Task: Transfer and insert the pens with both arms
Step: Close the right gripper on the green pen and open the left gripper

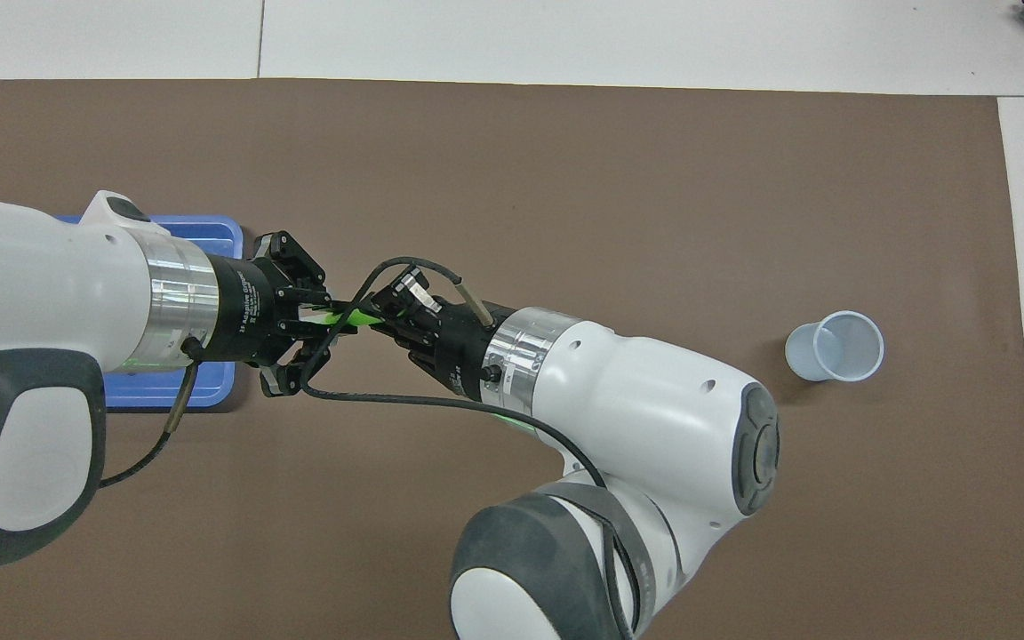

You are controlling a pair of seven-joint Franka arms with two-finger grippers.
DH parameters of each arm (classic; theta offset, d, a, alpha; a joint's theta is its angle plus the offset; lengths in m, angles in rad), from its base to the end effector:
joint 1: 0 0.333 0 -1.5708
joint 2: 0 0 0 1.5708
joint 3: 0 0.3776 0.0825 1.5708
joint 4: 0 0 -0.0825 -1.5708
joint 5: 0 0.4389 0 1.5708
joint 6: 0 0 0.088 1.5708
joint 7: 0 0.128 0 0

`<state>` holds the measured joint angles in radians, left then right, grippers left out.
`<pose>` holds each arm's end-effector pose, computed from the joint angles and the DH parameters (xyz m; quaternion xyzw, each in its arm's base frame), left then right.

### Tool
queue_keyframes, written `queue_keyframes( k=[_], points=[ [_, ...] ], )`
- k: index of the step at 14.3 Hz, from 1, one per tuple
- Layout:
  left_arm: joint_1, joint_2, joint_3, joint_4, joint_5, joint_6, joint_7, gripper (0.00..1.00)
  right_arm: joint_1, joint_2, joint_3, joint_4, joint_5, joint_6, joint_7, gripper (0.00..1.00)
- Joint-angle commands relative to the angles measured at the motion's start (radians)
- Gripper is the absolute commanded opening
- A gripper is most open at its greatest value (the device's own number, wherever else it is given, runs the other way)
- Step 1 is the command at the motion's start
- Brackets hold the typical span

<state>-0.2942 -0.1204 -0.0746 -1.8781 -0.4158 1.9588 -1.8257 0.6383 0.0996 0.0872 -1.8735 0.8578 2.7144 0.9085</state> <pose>0.5431 -0.2492 0.6161 0.6882 0.6922 -0.1274 0.1758 0.5413 0.4497 0.5611 -0.8160 0.3680 -0.0050 0.4457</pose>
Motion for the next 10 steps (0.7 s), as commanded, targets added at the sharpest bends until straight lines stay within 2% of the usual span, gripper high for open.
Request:
queue_keyframes(
  k=[1,2,4,5,10],
  points=[
    [-0.013,-0.030,0.003,-0.041,-0.014,0.011,-0.020,0.00,-0.006,0.005,0.002,0.010,0.024,0.011,-0.033,0.00],
    [-0.013,-0.030,0.003,-0.041,-0.014,0.012,-0.020,0.15,-0.006,0.005,0.002,0.010,0.024,0.011,-0.033,0.00],
    [-0.014,-0.031,0.001,-0.041,-0.012,0.012,-0.023,0.63,-0.008,0.005,0.000,0.010,0.023,0.011,-0.033,0.00],
    [-0.022,-0.031,0.001,-0.041,-0.012,0.020,-0.024,0.83,-0.008,0.005,0.000,0.010,0.023,0.010,-0.034,0.00],
    [-0.028,-0.038,0.001,-0.046,-0.011,0.023,-0.014,0.85,-0.020,-0.003,-0.003,-0.001,0.021,-0.040,-0.112,0.00]
  ],
)
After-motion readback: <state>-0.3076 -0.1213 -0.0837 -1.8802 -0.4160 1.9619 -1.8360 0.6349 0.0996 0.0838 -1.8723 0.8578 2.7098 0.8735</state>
